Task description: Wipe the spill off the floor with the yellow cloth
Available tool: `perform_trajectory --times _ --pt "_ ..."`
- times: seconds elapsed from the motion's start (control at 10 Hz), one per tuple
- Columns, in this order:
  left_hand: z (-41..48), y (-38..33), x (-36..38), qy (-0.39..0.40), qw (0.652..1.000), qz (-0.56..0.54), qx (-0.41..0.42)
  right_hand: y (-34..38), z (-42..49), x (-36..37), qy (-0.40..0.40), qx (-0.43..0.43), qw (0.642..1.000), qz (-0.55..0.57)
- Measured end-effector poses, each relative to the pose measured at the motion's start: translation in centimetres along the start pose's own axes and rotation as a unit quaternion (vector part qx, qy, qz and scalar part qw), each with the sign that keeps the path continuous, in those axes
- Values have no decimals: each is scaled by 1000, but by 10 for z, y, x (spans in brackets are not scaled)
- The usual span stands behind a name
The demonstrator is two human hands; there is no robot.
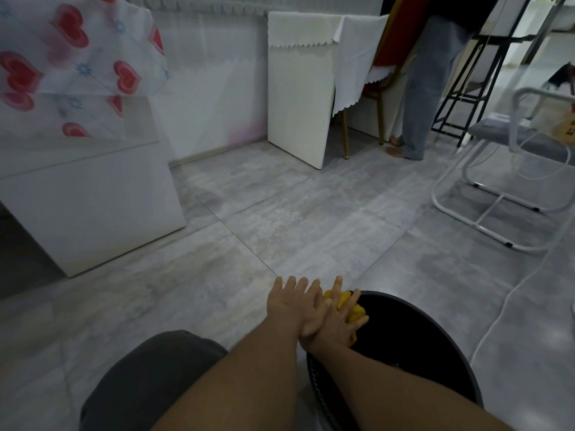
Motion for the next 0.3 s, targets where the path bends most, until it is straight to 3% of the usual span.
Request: perform_trajectory --times 0.3 --pt "-3 13 -15 0 1000 -7 -28 5 -5 -13 4 -16 998 -64"
Point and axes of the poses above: each hand's wrist, its own z-axis towards the middle knuckle, its own x-axis out of the palm, y = z × x, the point moved 7 cm from there along z, towards the middle knuckle, and after that the axes turned 5 degrees about -x, right-handed, at the moved point
